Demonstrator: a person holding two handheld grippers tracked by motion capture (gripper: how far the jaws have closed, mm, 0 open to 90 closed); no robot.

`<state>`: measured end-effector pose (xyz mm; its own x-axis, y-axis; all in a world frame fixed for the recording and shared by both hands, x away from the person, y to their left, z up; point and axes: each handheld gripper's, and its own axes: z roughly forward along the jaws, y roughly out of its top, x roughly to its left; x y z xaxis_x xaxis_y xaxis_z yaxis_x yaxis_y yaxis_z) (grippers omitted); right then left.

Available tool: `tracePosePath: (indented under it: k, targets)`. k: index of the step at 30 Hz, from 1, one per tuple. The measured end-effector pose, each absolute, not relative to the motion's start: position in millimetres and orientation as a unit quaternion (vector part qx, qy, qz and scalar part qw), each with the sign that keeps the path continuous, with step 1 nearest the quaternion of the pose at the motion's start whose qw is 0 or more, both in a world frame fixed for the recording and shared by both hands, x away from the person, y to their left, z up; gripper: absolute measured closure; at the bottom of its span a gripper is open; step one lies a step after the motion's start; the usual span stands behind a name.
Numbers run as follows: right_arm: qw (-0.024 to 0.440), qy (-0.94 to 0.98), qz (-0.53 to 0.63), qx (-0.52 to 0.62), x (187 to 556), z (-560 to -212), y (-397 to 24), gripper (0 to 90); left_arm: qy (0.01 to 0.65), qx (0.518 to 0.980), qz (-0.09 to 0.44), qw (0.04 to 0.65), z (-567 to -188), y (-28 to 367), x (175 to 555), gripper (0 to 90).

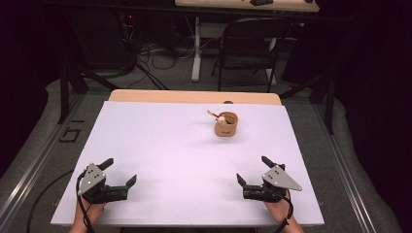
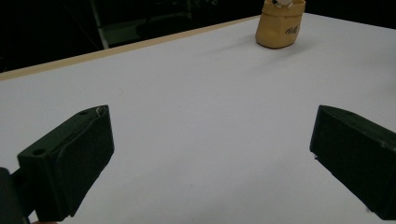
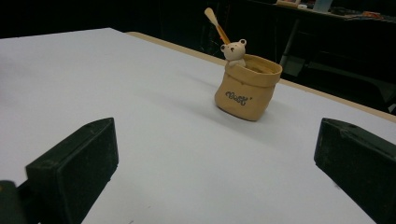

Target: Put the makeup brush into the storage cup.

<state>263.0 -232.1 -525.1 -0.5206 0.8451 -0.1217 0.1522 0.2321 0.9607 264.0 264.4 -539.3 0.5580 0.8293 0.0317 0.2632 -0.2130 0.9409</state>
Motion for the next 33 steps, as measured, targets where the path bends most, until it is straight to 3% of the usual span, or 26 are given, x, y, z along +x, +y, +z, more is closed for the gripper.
tracePosePath:
  k: [33]
  targets:
    - [0.347,0.707,0.493,0.37,249,-528,-241,0.0,0.389,0.727,0.287,0.488,-541,270,250,0.0]
